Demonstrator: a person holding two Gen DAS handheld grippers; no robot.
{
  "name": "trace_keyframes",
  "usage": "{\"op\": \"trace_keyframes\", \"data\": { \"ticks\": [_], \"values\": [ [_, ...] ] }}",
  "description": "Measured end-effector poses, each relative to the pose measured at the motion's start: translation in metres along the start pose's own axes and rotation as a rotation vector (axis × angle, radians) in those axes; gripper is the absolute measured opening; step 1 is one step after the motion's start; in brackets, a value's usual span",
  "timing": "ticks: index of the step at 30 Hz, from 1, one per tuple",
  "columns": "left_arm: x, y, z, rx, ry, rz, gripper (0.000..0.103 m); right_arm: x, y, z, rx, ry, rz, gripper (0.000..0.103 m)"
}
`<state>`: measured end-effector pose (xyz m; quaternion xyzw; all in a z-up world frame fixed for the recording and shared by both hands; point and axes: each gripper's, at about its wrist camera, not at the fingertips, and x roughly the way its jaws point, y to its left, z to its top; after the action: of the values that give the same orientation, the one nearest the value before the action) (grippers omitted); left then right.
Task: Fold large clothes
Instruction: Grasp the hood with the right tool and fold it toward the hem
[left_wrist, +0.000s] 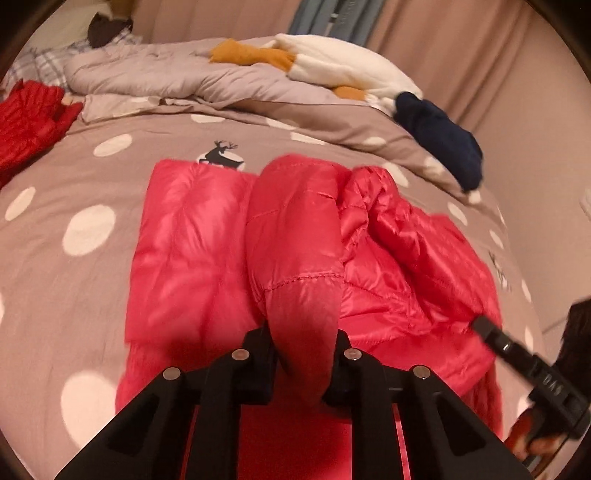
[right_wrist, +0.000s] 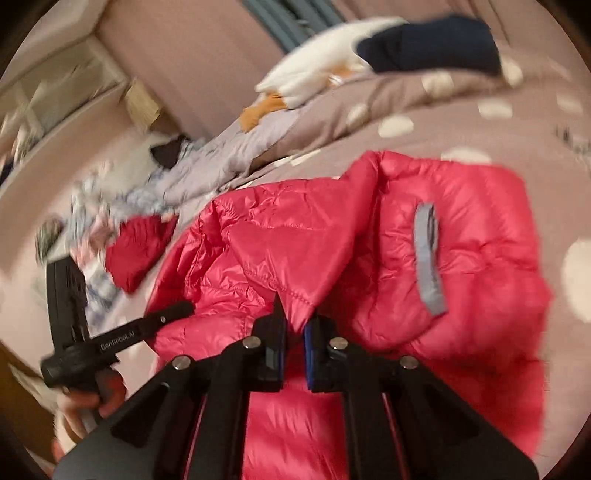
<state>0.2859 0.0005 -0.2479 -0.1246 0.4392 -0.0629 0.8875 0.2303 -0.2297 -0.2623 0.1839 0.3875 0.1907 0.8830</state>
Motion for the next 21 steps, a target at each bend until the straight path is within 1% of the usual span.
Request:
{"op": "trace_keyframes", "data": {
  "ticks": [1,2,3,4,5,6,7,8,9,12,13,14,18,21],
  "values": [
    [-0.004,-0.004,-0.008,0.030,-0.017,0.037,0.019,-0.004,0.005,-0.006,-0.042,0.009,-0.024,0.010],
    [-0.008,-0.009,-0.018,0.067,-0.040,0.077,0.019,-0.004,0.010,-0.014,-0.084,0.024,-0.066,0.011],
    [-0.009,-0.012,-0.028,0.102,-0.056,0.102,0.021,-0.002,0.015,-0.024,-0.128,0.034,-0.136,0.014],
    [-0.005,-0.017,-0.036,0.132,-0.067,0.137,0.026,0.001,0.018,-0.033,-0.168,0.033,-0.217,0.027],
    [-0.002,-0.016,-0.041,0.145,-0.071,0.179,0.034,0.005,0.021,-0.040,-0.206,0.022,-0.305,0.037],
    [0.004,-0.016,-0.044,0.155,-0.078,0.243,0.062,0.008,0.022,-0.048,-0.237,0.007,-0.388,0.056],
    [0.010,-0.015,-0.046,0.164,-0.098,0.337,0.087,0.011,0.021,-0.053,-0.247,-0.002,-0.447,0.072],
    [0.013,-0.012,-0.046,0.163,-0.120,0.373,0.096,0.012,0.020,-0.056,-0.240,-0.010,-0.469,0.074],
    [0.016,-0.006,-0.047,0.151,-0.143,0.386,0.103,0.013,0.015,-0.059,-0.218,-0.013,-0.460,0.074],
    [0.037,0.020,-0.046,0.035,-0.076,0.278,0.103,0.016,-0.005,-0.062,-0.096,-0.002,-0.403,0.081],
    [0.043,0.028,-0.045,0.004,-0.068,0.240,0.103,0.014,-0.011,-0.063,-0.082,0.000,-0.396,0.084],
    [0.044,0.028,-0.044,0.002,-0.069,0.236,0.103,0.018,-0.011,-0.063,-0.076,0.008,-0.398,0.085],
    [0.048,0.019,-0.044,0.041,-0.087,0.280,0.103,0.030,0.004,-0.065,-0.136,0.030,-0.476,0.090],
    [0.048,0.019,-0.043,0.029,-0.083,0.266,0.103,0.030,-0.004,-0.066,-0.132,0.033,-0.473,0.093]
  ]
}}
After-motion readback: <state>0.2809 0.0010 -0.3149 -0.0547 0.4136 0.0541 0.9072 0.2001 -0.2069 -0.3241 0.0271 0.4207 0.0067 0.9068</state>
